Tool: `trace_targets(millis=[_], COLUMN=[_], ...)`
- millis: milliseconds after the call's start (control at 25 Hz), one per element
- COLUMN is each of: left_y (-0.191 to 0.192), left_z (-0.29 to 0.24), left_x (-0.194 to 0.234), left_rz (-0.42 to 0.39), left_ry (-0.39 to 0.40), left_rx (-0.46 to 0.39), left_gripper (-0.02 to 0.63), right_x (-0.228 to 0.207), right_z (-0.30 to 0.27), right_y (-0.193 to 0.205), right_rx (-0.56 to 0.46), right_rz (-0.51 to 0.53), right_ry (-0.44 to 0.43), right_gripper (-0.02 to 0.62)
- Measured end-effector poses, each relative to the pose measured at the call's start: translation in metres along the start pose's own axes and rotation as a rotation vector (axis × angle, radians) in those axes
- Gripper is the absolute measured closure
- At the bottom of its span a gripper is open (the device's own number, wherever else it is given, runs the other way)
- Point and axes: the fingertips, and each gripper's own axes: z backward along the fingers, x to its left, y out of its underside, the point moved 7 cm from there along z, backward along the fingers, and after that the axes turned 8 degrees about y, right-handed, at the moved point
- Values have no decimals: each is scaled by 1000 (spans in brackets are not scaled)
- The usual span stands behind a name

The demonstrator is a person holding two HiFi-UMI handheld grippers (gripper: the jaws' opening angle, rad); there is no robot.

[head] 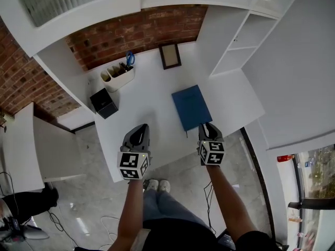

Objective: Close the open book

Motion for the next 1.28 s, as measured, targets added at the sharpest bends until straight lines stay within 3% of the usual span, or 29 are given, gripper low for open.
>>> trace_targets(millis=[360, 560, 880, 1280], left_y=[-44, -76, -116, -137], left_z=[-11, -11, -13, -20], left_x=[-21, -31, -46, -65], left_rz=[-82, -138, -186, -209], left_ry=[57, 87, 127, 165], left_rx=[-74, -127, -201, -239], left_gripper=[597, 597, 597, 597], right_x=[-9, -16, -38, -51], right_z=[60, 95, 140, 167], right_y=[-84, -117, -140, -138], right_rx=[-306, -422, -520, -533], right_rz=[-12, -63, -122, -117], right_ry=[41, 86, 208, 240], right_gripper=[566, 595, 596, 597])
